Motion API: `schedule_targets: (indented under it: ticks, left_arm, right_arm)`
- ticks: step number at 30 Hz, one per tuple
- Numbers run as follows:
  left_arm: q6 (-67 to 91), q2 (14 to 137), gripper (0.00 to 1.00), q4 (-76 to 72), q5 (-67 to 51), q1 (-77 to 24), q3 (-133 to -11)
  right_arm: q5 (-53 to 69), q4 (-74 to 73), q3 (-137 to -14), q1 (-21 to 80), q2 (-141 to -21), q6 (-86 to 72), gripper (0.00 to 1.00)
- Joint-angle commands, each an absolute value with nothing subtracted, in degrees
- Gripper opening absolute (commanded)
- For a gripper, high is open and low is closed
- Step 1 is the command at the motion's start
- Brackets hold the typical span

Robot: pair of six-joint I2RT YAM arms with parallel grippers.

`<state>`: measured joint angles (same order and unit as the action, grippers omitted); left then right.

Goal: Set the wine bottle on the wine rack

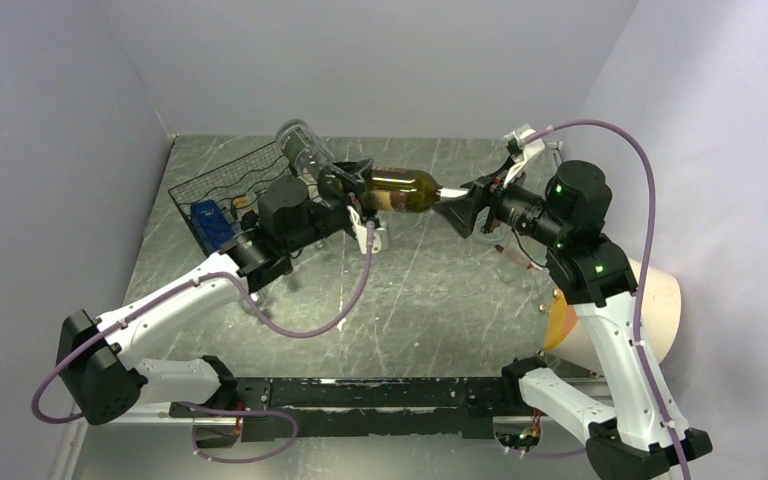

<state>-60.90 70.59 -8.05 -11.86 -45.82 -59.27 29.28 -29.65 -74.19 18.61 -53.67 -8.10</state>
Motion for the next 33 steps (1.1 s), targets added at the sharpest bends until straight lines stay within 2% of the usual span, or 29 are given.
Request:
schedule_targets:
  ticks: [1, 9, 14, 28, 33]
  left_arm:
    - [-79.5, 70.1, 0.07, -17.1, -7.9, -48.0, -62.4]
    - [-96.5, 69.5, 0.07, -11.4, -12.1, -49.3, -64.0]
    - [-101.4, 69.8, 0.07, -9.0, -12.7, -49.6, -64.5]
    - [-106.5, 69.4, 0.07, -4.9, -12.9, -50.3, -65.8]
    - [-107.7, 69.1, 0.07, -4.7, -13.5, -50.6, -66.3]
  right_arm:
    - [26.9, -34.2, -77.6, 18.6, -53.2, -4.1, 0.75]
    - [25.2, -40.6, -80.7, 18.6, -52.2, 0.8, 0.76]
    - [29.8, -43.9, -79.4, 18.6, -51.5, 3.0, 0.76]
    - [31.9, -47.0, -68.4, 20.3, -49.7, 6.2, 0.75]
    - [31.4, -46.3, -67.3, 21.8, -52.7, 5.1, 0.72]
